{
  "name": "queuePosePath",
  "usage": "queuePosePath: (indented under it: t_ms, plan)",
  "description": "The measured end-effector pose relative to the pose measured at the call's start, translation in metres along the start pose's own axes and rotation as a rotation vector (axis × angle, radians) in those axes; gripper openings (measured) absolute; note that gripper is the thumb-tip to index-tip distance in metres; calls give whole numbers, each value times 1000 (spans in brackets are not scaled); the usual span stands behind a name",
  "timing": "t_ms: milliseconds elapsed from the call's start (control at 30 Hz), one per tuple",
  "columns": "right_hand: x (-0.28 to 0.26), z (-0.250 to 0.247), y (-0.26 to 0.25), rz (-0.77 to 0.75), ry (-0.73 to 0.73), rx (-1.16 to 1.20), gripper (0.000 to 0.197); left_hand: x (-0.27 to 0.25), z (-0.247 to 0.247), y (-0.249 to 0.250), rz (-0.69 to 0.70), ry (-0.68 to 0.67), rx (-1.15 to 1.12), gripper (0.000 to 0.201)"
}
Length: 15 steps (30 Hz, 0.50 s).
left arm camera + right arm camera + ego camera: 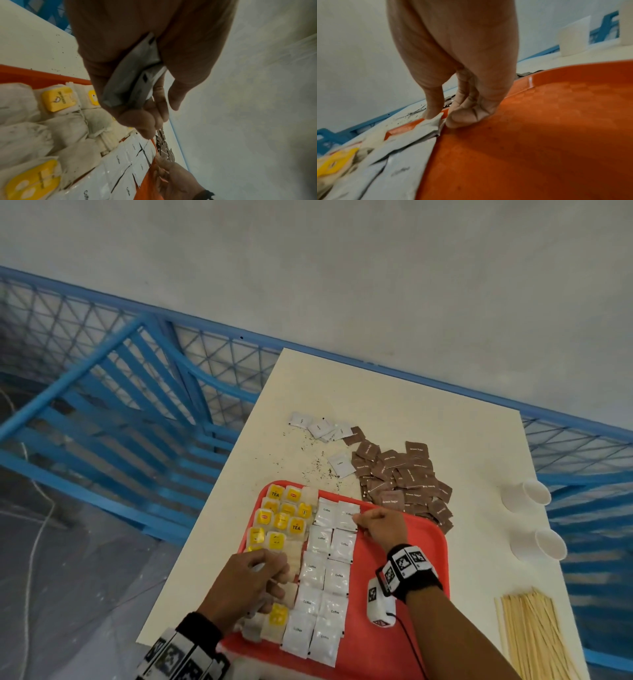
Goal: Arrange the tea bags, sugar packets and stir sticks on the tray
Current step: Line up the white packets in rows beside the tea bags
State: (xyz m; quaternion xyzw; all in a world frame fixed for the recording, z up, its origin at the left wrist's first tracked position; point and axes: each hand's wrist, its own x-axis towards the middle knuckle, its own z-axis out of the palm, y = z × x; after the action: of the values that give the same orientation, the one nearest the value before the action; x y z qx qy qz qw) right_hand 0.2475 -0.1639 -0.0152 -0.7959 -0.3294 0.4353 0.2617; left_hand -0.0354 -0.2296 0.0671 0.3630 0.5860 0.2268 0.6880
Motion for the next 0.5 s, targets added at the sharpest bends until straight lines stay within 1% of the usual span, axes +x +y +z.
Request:
queuePosePath:
  t_ms: [100, 167, 200, 233, 300, 367, 400, 433, 467, 500]
  plan:
    - [-7, 1, 1, -36, 80, -50, 13, 0, 2, 4, -24, -22, -81, 40]
    - [-23, -3, -10, -118, 105, -30, 10, 1, 5, 11, -59, -60, -211, 51]
    - [-36, -5, -20, -180, 89, -10, 9, 1, 7, 15, -72, -84, -277, 57]
    - [-52, -9, -32, -250, 31, 9, 8, 3, 9, 19, -80, -108, -328, 61]
    - [-91, -14, -56, -384, -185, 19, 9, 4, 14, 26, -87, -160, -378, 68]
    - [-130, -16, -73, -475, -390, -101, 21, 5, 21, 30, -106, -231, -390, 70]
    - [-145, -14, -77, -524, -448, -200, 30, 4, 25, 31, -118, -275, -393, 72]
    - [-156, -11, -77, -583, -468, -307, 41, 4, 30, 33, -132, -322, -399, 75]
    - [-162, -8, -76, -636, -458, -394, 52, 3, 35, 34, -147, -369, -410, 78]
    - [-165, -4, -72, -669, -416, -447, 58, 1, 40, 35, -155, -409, -409, 80]
